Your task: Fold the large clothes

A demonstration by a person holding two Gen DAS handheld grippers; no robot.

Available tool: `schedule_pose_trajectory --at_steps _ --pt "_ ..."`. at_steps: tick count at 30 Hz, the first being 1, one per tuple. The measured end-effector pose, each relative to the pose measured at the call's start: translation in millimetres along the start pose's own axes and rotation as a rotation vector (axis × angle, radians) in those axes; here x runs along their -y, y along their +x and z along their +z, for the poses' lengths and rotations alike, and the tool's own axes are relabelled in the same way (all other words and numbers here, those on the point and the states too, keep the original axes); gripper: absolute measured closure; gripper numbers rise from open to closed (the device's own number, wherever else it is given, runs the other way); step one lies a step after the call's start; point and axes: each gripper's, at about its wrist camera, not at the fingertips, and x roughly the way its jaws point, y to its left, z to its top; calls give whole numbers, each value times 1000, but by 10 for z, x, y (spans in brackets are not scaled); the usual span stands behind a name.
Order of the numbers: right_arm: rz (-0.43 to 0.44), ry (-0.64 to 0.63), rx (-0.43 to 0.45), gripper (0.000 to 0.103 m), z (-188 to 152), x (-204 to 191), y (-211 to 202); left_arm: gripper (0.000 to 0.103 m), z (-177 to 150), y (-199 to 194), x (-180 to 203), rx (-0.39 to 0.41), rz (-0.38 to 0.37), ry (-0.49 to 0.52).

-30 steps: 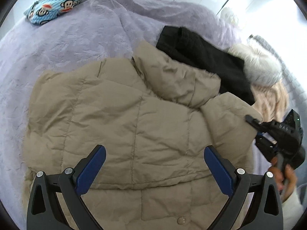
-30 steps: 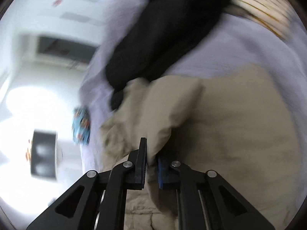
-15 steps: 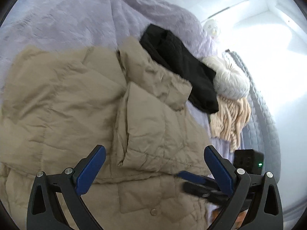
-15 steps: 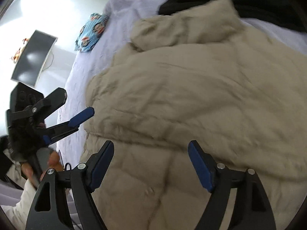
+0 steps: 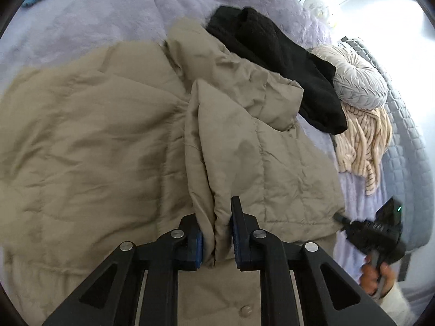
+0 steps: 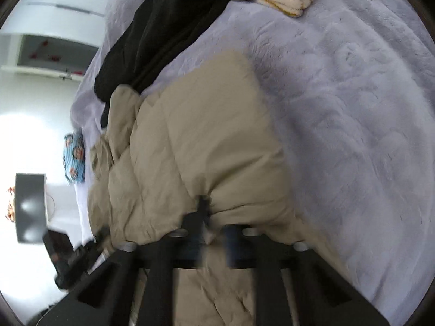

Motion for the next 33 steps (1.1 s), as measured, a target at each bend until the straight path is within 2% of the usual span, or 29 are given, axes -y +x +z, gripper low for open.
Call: schedule_pose_trajectory --at_steps 3,5,6,8,11,14,15,16,18,19,21,22,25,26,27,28,30,31,33 --pt "-6 -99 -14 94 -25 -231 136 85 -132 -84 -168 15 55 0" --pt "-47 -153 -46 95 -122 -314 257 85 -175 -51 -281 1 83 -11" --pt "-72 -159 -62 95 -152 -309 343 84 -190 -38 -320 -6 92 -15" --pt "-63 -122 -82 94 -187 -252 429 81 -208 -75 -353 -2 104 -26" --pt "-43 -102 -97 92 -202 -251 358 80 -232 -229 -312 33 178 -7" --pt "-53 -151 -138 60 -220 -314 200 80 -248 -430 -326 70 229 -9" --pt "-46 -183 -132 44 -237 -377 92 80 -237 -490 -330 80 235 -13" --pt "-27 -210 -116 39 -240 -413 -21 80 -225 -543 -332 89 238 -15" --pt "41 -256 -36 39 -240 -533 -277 80 -161 -667 -296 122 231 2" --pt "66 -254 40 39 -179 -542 -449 80 -127 -694 -277 129 227 11" --pt "81 -186 129 39 9 -428 -594 80 -18 -676 -165 135 205 36" --pt "83 -119 147 39 147 -315 -567 80 59 -623 -84 134 193 48" --pt "116 88 99 40 470 36 -231 80 207 -434 129 132 169 86" --pt "126 129 80 43 531 106 -129 80 240 -367 183 131 168 98" --pt "141 143 62 61 557 127 -59 80 274 -272 243 128 172 120" --pt "153 134 38 82 582 100 26 80 295 -183 287 123 191 138" --pt "114 48 20 86 591 -38 173 80 293 17 279 95 257 160" --pt "73 -2 16 87 599 -105 230 80 275 129 243 75 292 167" --pt "-27 -75 8 87 634 -154 366 80 216 268 131 49 312 173"
